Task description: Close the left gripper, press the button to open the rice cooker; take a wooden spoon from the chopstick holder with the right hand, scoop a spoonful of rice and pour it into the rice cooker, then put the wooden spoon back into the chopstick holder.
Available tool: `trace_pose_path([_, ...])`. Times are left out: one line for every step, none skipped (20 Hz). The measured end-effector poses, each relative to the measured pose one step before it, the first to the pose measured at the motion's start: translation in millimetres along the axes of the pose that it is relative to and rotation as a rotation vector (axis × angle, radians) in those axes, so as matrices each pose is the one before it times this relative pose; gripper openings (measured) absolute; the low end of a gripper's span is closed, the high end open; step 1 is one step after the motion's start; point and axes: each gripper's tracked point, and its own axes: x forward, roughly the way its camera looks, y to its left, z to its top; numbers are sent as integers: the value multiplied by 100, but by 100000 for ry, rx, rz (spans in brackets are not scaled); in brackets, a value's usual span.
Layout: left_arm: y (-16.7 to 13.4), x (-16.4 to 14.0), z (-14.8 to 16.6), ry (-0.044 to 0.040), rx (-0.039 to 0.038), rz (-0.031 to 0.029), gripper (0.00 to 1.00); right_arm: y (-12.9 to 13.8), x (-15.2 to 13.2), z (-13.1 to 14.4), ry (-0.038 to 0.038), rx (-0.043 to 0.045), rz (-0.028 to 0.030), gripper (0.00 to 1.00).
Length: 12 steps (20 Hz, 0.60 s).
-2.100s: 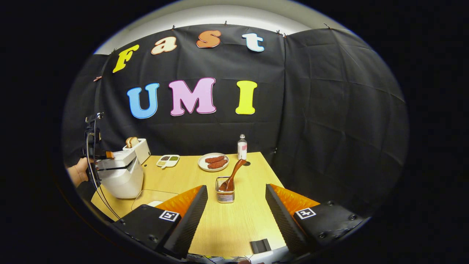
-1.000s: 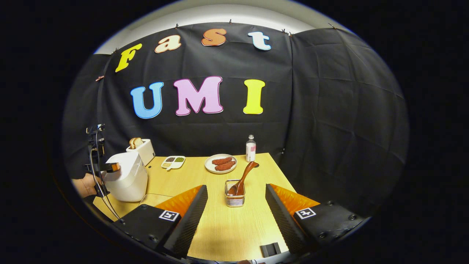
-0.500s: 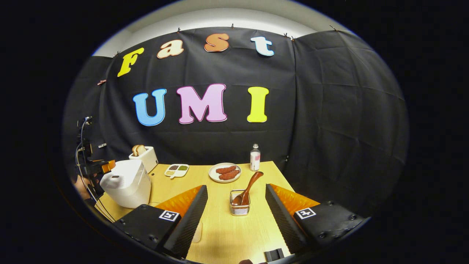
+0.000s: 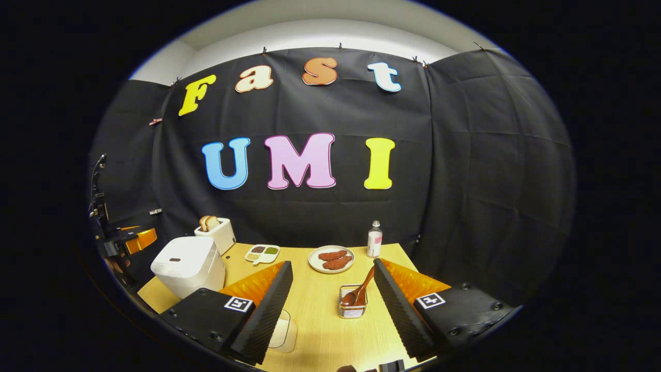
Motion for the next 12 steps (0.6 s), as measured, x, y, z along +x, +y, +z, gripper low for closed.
trace_pose_path([-347, -696, 279, -259, -97, -1017, 96, 333, -16, 451, -1328, -506, 902, 98])
trace_pose_path([-189, -804, 121, -169, -1, -113, 96, 217, 39, 508, -1611, -257, 370, 98])
trace_pose_path([-197, -768, 351, -707, 71, -244, 96, 379, -27, 499, -1650, 396, 878, 98])
trace_pose_path([-333, -763, 172, -560, 239, -239, 96, 415, -47, 487, -1712, 192, 632, 99])
trace_pose_path([-333, -669, 250, -639, 580, -395, 96, 194, -23, 446, -1657, -291, 102, 98])
trace_pose_path([-425, -587, 114, -586, 537, -819, 96, 264, -85, 351, -1550, -322, 370, 98])
trace_pose_path([-458, -551, 174, -628, 169, -986, 96, 360, -80, 449, -1643, -428, 350, 98])
trace_pose_path([-316, -503, 87, -219, -444, -761, 96, 286, -55, 356, -1683, -913, 552, 98])
trace_pose_path([-359, -483, 275, -907, -662, -731, 96, 222, -132, 202, -1279, -1344, 216, 98])
trace_pose_path([-319, -310, 362, -1069, -258, -655, 96, 146, -41, 238, -1153, -1085, 258, 98])
trace_pose_path([-194, -324, 500, -1616, 655, -222, 96, 251, -101, 176, -979, -883, 405, 98])
trace_pose_path([-92, -371, 380, -1618, 734, -210, 96, 120, -99, 30, -343, -812, 104, 98])
